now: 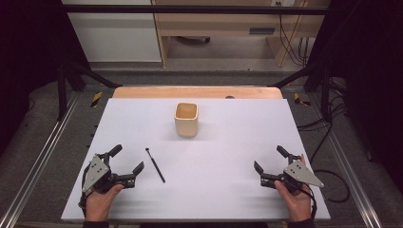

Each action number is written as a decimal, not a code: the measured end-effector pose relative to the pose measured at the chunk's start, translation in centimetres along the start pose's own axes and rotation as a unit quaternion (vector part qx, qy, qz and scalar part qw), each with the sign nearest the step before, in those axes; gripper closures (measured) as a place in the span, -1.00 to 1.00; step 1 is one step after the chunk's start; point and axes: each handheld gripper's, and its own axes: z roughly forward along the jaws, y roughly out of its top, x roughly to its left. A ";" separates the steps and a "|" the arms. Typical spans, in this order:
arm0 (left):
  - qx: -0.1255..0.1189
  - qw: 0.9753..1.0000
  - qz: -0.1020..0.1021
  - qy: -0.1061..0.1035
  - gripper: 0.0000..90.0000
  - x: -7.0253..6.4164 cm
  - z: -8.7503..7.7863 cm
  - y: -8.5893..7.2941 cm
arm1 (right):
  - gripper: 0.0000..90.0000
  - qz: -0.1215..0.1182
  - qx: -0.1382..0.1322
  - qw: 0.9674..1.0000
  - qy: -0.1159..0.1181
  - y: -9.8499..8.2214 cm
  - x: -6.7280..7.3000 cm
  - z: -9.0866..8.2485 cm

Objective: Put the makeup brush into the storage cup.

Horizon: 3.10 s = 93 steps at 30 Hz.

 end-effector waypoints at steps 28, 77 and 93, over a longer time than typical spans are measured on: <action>0.006 1.000 0.000 -0.005 -0.98 -1.0 0.3 0.9 | -0.95 -0.005 -0.003 1.000 -0.009 0.1 0.1 -0.2; -0.017 0.995 -0.022 0.097 -0.98 2.2 -2.0 0.5 | -0.89 -0.070 0.133 0.985 0.090 8.1 15.2 8.8; -0.024 0.993 -0.032 0.111 -0.98 2.9 -2.4 0.5 | -0.83 -0.094 0.187 0.969 0.131 8.9 20.2 12.4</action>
